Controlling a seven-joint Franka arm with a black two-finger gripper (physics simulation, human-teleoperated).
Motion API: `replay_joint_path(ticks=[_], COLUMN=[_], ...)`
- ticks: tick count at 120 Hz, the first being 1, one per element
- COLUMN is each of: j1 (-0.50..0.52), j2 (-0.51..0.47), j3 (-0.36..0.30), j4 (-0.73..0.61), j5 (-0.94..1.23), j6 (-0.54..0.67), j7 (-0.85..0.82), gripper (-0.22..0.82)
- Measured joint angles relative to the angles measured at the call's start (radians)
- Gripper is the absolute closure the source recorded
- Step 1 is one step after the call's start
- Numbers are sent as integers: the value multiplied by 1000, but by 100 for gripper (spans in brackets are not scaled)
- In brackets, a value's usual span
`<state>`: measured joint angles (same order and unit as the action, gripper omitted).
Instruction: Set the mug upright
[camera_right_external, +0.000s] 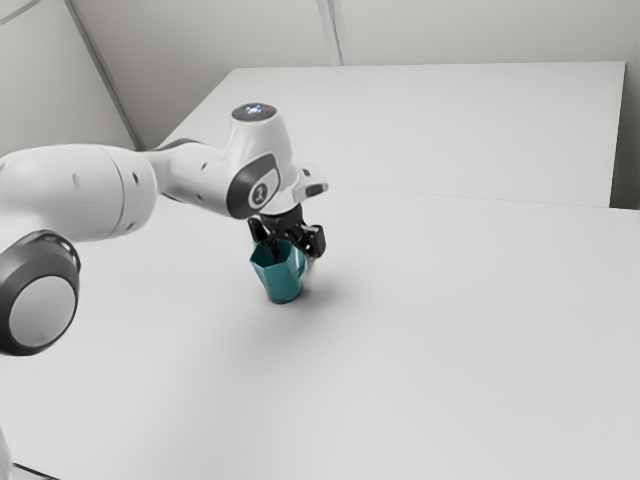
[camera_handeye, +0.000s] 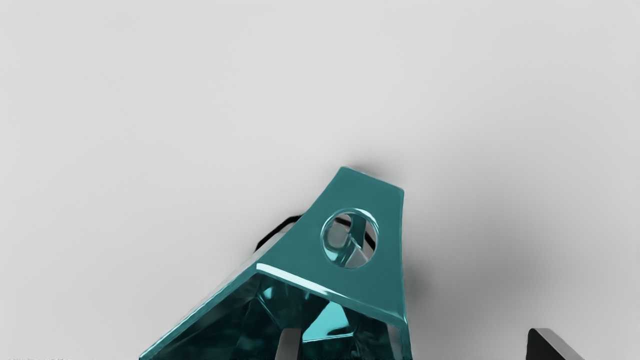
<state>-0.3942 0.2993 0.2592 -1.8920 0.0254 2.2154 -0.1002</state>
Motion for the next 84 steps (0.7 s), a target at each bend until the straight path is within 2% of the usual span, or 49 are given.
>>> replay_joint_path(ticks=[31, 56, 66, 76, 84], j1=[3, 14, 47, 149, 188], j2=[-126, -193, -228, -257, -263], j3=[12, 34, 18, -66, -94], j4=[8, 125, 153, 194, 248], j5=[18, 67, 81, 95, 104], j6=[-53, -196, -253, -317, -368], j7=[1, 18, 28, 37, 44], gripper=[4, 1, 1, 1, 0])
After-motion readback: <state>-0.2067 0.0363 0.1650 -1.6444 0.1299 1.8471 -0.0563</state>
